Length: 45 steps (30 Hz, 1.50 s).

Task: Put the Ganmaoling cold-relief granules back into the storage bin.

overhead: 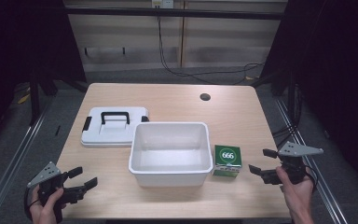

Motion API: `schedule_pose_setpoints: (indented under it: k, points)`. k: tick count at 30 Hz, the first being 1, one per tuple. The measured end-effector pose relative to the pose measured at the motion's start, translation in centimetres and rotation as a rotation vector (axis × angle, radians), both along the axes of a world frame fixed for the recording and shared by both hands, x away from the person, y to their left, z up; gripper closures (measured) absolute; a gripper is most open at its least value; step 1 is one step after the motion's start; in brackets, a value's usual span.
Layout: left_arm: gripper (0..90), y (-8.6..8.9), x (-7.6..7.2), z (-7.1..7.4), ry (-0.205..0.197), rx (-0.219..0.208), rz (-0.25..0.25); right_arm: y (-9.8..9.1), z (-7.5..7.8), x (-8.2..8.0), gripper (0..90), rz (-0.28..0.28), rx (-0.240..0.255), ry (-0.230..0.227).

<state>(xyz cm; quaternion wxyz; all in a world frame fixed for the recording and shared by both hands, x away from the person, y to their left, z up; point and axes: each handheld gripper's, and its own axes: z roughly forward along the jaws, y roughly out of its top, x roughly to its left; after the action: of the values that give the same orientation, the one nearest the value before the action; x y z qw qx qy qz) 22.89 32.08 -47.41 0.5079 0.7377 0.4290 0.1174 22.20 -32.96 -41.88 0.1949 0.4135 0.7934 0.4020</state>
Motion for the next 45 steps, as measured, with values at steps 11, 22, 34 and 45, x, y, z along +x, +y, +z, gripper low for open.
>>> schedule_pose_setpoints:
  k: [11,22,34,45]
  points:
    - [15.8,0.0,0.0,-0.1,0.010,-0.003,0.002,2.1,1.7,1.0,14.8,0.104,-0.045,-0.029]
    - [15.8,-0.1,0.0,-0.2,0.012,-0.007,0.000,3.9,2.7,3.1,14.1,0.179,-0.121,0.031]
    - [15.8,-0.1,0.0,-0.1,0.013,-0.007,-0.001,5.2,4.1,4.7,13.6,0.337,-0.218,0.114]
    - [15.8,0.0,0.0,-0.1,0.009,-0.010,0.001,7.7,4.7,6.7,11.7,0.450,-0.376,0.179]
